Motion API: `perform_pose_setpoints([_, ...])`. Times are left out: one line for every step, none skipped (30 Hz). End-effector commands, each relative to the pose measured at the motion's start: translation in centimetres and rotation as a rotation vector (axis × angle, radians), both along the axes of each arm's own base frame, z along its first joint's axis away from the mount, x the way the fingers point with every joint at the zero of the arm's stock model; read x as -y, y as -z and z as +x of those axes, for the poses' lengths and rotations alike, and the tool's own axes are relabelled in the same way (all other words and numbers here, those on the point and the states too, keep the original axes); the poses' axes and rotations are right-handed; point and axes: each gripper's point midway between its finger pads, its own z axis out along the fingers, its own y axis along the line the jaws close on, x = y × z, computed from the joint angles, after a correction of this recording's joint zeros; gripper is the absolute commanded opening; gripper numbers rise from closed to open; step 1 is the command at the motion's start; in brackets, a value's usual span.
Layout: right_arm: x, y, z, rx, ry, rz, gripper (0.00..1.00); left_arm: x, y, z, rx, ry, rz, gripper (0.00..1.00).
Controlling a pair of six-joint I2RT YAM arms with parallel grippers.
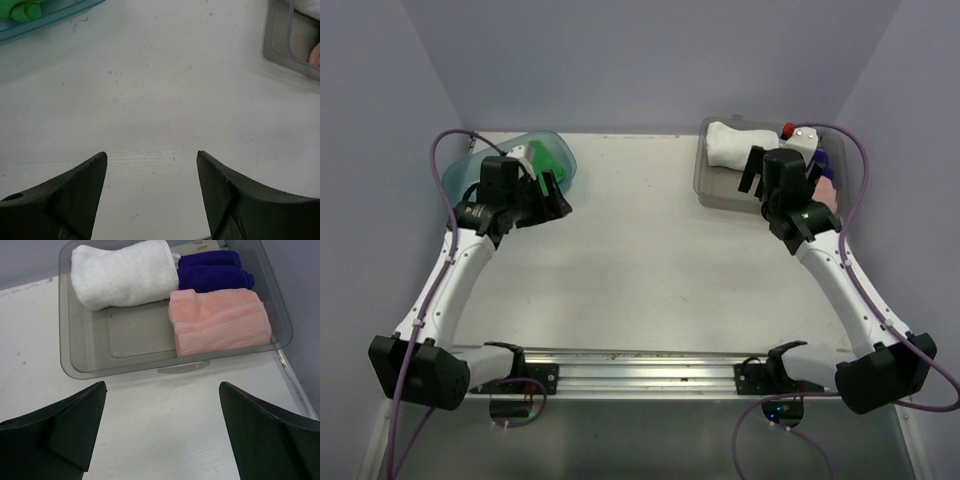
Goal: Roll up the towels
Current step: Place the rolled towel into the container
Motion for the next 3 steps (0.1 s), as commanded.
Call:
perform_pose_setpoints([1.15,-0.22,-0.90,0.008,0.049,-0.030,0.98,-0.70,-2.69,0.28,0.088,0.000,0.029,0.77])
perform_pose_setpoints([1.26,-0.06,-0.97,0.004,0.055,-0.032,0.99,-0.79,-2.94,0.29,0.094,-0.003,0.032,0.77])
perform_pose_setpoints([1.25,-0.11,-0.99,0.007,0.056,-0.029,0.98,-0.85,-3.08,0.29,0.098,-0.004,0.035,0.77])
